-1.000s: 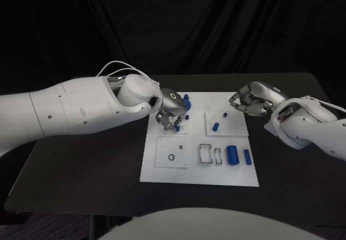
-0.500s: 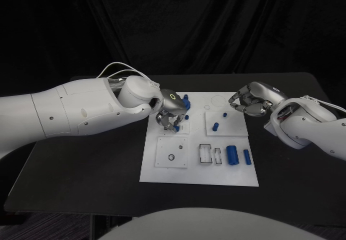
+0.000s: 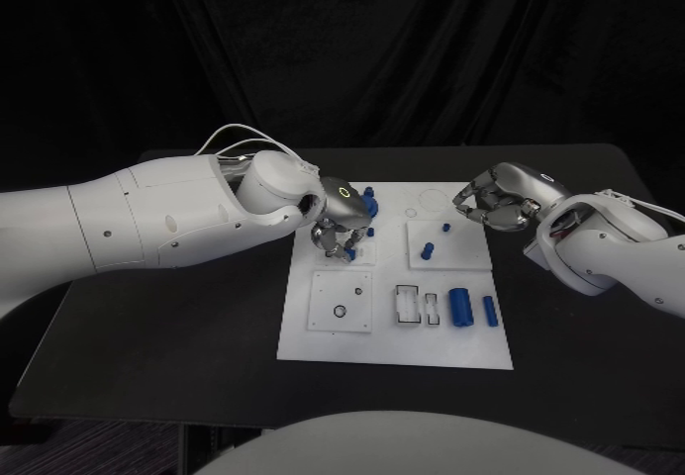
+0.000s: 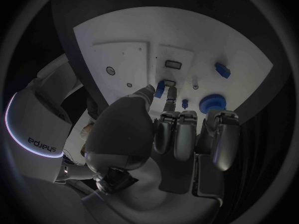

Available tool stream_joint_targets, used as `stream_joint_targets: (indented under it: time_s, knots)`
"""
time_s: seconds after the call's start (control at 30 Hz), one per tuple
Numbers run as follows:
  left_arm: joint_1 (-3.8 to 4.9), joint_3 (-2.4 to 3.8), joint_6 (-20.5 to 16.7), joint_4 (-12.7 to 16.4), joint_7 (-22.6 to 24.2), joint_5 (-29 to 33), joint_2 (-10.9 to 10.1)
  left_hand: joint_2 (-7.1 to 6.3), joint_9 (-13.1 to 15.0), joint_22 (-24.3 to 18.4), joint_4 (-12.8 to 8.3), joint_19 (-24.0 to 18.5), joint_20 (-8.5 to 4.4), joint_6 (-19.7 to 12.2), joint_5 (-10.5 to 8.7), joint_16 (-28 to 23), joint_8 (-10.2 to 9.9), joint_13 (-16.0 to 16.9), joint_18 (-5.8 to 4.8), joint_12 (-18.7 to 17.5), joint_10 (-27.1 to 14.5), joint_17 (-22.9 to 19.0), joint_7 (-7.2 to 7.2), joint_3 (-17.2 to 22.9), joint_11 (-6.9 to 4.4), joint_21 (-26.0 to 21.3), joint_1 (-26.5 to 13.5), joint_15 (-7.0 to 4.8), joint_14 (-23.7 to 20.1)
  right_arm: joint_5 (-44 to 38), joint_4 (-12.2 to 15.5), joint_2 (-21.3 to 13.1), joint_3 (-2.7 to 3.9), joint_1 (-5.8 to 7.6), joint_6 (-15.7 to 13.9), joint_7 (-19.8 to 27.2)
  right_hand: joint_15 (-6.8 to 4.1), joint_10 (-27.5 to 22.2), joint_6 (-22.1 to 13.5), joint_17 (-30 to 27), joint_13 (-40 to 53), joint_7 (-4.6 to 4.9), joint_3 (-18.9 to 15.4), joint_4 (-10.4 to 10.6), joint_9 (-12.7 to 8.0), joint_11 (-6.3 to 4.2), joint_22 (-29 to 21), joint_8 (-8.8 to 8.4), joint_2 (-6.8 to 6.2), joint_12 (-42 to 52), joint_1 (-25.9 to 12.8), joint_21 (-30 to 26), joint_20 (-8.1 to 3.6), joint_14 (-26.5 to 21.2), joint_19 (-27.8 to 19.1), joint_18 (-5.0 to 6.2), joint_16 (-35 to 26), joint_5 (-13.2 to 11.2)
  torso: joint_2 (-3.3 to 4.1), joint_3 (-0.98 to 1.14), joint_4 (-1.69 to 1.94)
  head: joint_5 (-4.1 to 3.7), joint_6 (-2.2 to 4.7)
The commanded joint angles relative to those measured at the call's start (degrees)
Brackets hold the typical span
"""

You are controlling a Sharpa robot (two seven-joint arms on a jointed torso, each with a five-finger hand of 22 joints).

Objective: Assemble the parts on the task board

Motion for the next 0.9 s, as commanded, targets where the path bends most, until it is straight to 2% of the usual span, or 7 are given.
stream_joint_targets:
  time_s: [0.03,0.6,0.8,0.83,0.9]
  knots:
    - [-0.24,0.04,1.03,-0.10,0.17,-0.39,0.20,0.19,-0.12,15.07,-0.17,6.02,0.35,-0.16,0.28,0.15,-0.02,15.09,-0.35,0.20,6.06,15.09,-0.16,0.62,0.50,0.17,0.50,0.45,6.07,-0.05,-0.01,-0.01,0.05,-0.10,0.28,-0.92,0.01,5.39,0.30,15.00,14.53,0.15,0.21,0.04,0.01,-0.03,8.52,-0.19,0.09,-0.10,-0.12,-0.02,-0.30,6.08,-0.03,-0.04,0.04,0.37,0.01,0.05,0.04,0.00,-0.01]
    - [-0.65,0.04,1.69,-0.17,-0.07,-0.39,0.43,0.56,-0.51,15.07,-1.15,6.02,0.41,-0.23,1.25,0.15,-0.04,15.09,-0.35,0.20,6.06,15.09,-0.20,2.71,0.47,0.17,1.45,0.44,6.07,-0.05,-0.19,0.07,0.04,-0.10,0.37,-1.05,0.02,5.35,0.22,15.01,14.49,0.17,0.27,0.05,-0.02,-0.01,8.50,-0.29,0.09,-0.13,-0.21,-0.10,-0.31,6.08,-0.04,-0.03,0.05,0.43,-0.02,0.01,0.02,0.03,-0.01]
    - [-0.80,0.04,1.66,-0.22,-0.58,-0.39,0.65,0.83,-0.71,15.07,-1.54,6.02,0.41,-0.39,2.07,0.15,-0.08,15.09,-0.35,0.20,6.06,15.09,-0.14,3.58,0.51,0.17,1.58,0.46,6.07,-0.05,-0.26,0.13,0.04,-0.10,0.41,-1.07,0.02,5.35,0.22,15.01,14.49,0.17,0.27,0.05,-0.02,-0.01,8.50,-0.29,0.09,-0.13,-0.21,-0.10,-0.31,6.08,-0.04,-0.03,0.05,0.43,0.01,0.01,0.07,0.09,-0.01]
    - [-0.83,0.04,1.70,-0.25,-0.65,-0.39,0.67,1.03,-0.77,15.07,-1.75,6.02,0.41,-0.36,2.85,0.15,-0.03,15.09,-0.35,0.20,6.06,15.09,-0.11,4.03,0.49,0.17,1.58,0.47,6.07,-0.05,-0.26,0.13,0.04,-0.10,0.42,-1.09,0.02,5.35,0.22,15.01,14.49,0.17,0.27,0.05,-0.02,-0.01,8.50,-0.29,0.09,-0.13,-0.21,-0.10,-0.31,6.08,-0.04,-0.03,0.05,0.43,0.03,0.02,0.05,0.11,-0.01]
    - [-0.89,0.04,1.76,-0.29,-0.73,-0.39,0.69,1.09,-0.79,15.07,-1.90,6.02,0.42,-0.31,3.18,0.15,0.01,15.09,-0.35,0.20,6.06,15.09,-0.16,4.25,0.49,0.17,1.59,0.46,6.07,-0.05,-0.27,0.14,0.04,-0.10,0.46,-1.13,0.02,5.35,0.22,15.01,14.49,0.17,0.27,0.05,-0.02,-0.01,8.50,-0.29,0.09,-0.13,-0.21,-0.10,-0.31,6.08,-0.04,-0.03,0.05,0.43,0.03,0.03,0.02,0.12,-0.01]
